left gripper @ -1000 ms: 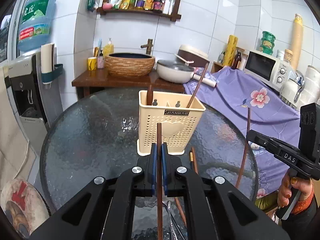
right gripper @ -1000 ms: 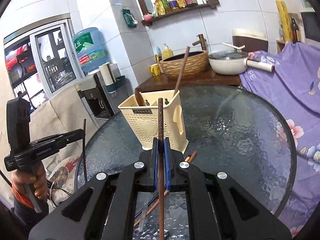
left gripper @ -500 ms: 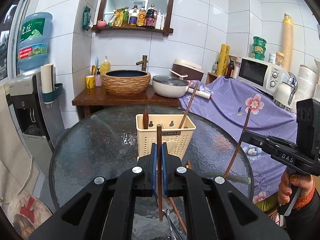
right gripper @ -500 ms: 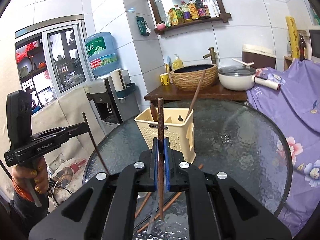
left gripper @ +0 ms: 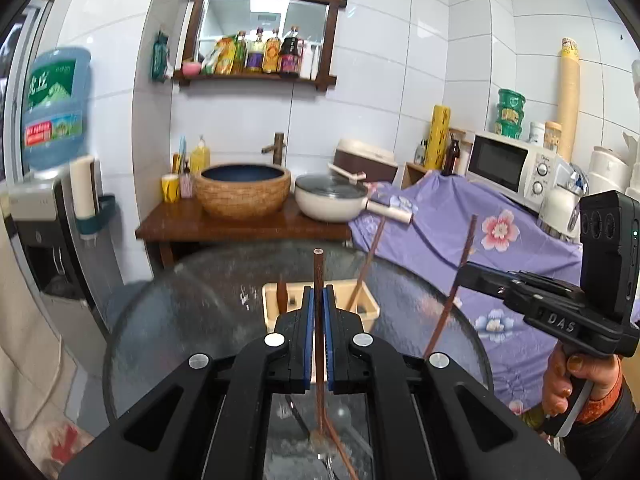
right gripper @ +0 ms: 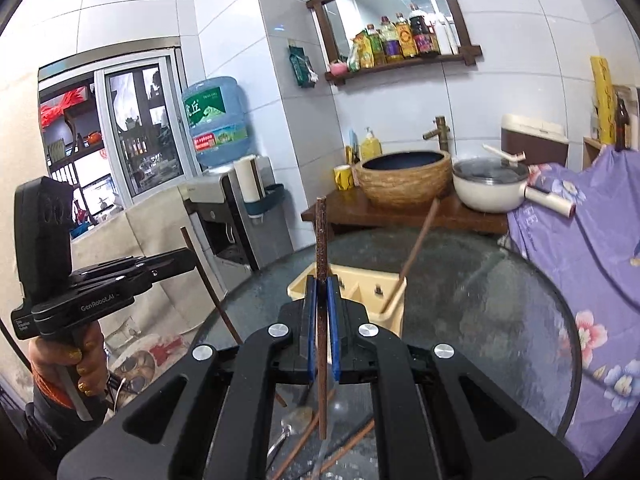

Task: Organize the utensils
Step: 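Lift both chopsticks and lower them into the cream holder with both tools, then open both tools to release the chopsticks inside the holder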

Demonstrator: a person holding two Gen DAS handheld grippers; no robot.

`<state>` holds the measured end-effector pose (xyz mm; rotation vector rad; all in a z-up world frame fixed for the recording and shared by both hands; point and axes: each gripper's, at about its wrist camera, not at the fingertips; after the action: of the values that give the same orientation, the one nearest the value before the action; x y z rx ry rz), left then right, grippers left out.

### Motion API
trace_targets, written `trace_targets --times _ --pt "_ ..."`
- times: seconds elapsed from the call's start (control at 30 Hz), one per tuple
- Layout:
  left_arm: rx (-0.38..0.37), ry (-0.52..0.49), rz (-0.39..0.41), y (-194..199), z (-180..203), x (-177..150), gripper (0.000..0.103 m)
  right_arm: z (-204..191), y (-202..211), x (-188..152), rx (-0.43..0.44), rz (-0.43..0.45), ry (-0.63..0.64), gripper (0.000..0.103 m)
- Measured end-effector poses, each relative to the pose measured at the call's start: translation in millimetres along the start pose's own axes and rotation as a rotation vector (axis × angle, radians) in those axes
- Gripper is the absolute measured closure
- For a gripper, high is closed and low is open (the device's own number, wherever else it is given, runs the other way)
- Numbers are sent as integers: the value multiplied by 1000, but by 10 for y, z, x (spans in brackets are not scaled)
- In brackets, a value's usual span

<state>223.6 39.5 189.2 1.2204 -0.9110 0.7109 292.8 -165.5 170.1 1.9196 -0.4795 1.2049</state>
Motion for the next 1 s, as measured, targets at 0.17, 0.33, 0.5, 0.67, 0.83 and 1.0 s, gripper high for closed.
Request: trace_targets --times 0.17,0.33,0.5,0.67,0.83,1.0 --pt "6 -6 51 72 50 459 98 -45 -32 464 -12 44 5 97" --pt "54 5 110 79 45 943 98 -67 -42 972 -54 115 11 97" --pt "82 42 113 -178 -34 1152 98 -26 -235 1248 -138 169 26 97" --pt "108 81 55 -648 -136 953 98 108 -578 1049 -167 155 5 97" --pt "116 109 -28 -1048 -238 620 98 272 -922 690 -168 86 -35 97" --pt "124 114 -91 -1288 -289 369 98 343 -1134 442 -170 33 -50 97"
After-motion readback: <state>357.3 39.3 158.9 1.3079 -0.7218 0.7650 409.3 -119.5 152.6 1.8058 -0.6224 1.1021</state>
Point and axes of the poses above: each gripper's, at about its wrist camera, not at the fingertips, and y roughly against the way its jaws point, z to its right, x to its top, and after that the axes turned 4 degrees about -z, right-handed
